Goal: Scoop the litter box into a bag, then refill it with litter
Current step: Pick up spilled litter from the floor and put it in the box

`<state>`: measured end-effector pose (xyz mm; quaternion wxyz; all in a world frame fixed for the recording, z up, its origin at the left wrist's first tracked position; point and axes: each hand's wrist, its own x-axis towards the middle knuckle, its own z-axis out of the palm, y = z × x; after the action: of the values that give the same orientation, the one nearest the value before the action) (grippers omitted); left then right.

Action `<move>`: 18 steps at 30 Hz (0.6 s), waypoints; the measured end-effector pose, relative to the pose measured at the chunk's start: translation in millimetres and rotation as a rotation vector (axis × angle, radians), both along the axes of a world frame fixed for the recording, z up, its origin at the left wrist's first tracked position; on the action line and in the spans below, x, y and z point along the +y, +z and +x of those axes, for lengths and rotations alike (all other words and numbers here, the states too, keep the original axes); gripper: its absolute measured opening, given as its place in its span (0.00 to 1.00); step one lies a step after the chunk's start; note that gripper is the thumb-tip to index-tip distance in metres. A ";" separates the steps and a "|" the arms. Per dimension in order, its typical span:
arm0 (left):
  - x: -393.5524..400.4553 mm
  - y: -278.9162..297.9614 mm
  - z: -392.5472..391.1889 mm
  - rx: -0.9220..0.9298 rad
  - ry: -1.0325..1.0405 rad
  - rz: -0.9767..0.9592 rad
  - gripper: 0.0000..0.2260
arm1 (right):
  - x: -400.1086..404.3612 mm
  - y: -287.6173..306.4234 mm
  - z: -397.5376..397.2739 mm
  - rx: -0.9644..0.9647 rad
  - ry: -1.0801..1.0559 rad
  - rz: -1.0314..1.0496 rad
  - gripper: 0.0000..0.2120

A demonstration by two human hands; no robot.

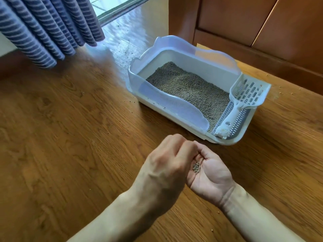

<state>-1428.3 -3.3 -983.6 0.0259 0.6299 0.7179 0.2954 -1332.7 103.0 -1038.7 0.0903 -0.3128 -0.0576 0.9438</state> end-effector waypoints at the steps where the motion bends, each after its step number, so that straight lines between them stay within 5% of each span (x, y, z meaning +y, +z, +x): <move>1: -1.6 1.8 1.3 0.063 -0.034 -0.046 0.08 | -2.6 -0.6 -1.5 0.038 0.013 -0.053 0.24; 3: -6.2 5.8 -2.1 0.170 -0.091 -0.095 0.08 | -7.1 5.0 -7.1 0.052 0.040 -0.112 0.30; 6: -16.5 13.6 -13.3 0.215 -0.120 -0.068 0.06 | -10.6 9.1 -11.3 0.024 0.085 -0.026 0.19; 13: -16.7 39.4 -52.5 -0.184 0.147 0.349 0.03 | 0.1 28.6 -4.1 0.054 -0.020 0.081 0.26; 18: 0.9 4.1 -63.4 -0.277 0.178 0.209 0.05 | 21.1 55.8 37.8 0.146 -0.048 0.173 0.23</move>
<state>-1491.6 -2.3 -979.5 0.0329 0.5164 0.7257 0.4534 -1294.9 124.1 -982.8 0.1435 -0.2357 -0.1247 0.9530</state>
